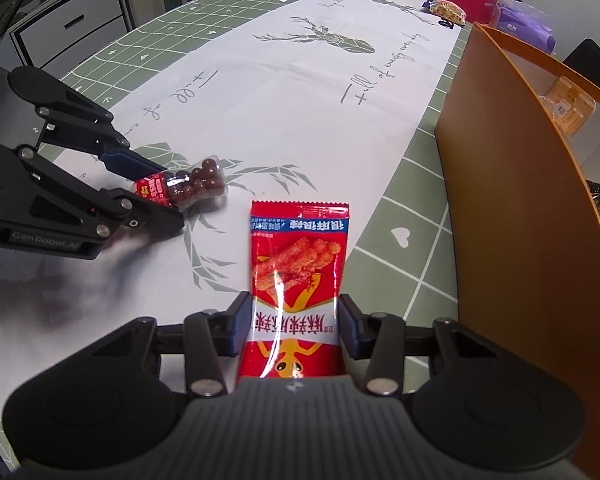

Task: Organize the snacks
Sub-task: 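Carry the cola-bottle candy with the left tool while the right tool carries the red packet into the box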

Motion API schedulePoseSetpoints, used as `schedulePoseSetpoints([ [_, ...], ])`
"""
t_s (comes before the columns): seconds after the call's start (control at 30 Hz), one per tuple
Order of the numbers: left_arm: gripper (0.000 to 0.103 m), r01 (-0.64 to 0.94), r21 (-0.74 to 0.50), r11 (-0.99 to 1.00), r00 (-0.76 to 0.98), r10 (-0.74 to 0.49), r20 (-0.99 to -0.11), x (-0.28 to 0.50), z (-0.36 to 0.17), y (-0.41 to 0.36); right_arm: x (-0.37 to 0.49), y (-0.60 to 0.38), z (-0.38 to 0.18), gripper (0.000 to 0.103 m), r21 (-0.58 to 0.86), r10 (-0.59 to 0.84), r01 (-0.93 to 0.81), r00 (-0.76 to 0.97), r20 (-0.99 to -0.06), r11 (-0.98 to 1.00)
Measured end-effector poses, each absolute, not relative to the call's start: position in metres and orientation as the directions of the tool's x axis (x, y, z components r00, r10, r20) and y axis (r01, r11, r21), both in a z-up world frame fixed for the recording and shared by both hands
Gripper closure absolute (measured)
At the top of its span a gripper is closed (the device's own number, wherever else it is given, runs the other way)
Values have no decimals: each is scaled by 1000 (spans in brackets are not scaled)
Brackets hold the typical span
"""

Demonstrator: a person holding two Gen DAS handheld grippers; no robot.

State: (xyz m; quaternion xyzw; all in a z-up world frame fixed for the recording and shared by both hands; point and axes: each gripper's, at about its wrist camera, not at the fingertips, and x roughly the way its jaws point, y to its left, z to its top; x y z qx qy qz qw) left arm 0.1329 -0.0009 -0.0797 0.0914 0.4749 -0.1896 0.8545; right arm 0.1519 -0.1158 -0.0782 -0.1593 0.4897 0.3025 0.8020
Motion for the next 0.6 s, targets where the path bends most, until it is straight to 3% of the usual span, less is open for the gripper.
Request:
schedulePoseSetpoints([
  [0.27,69,398,-45,916,514,-263,-816,126,-51,1,151,-119,-58,64,42,352,-637,368,-860,769],
  [0.6,69,373,-49,926,556,-266,-787,128,-25,0,156,-133,-32,78,67,387,-613,407,-827,787],
])
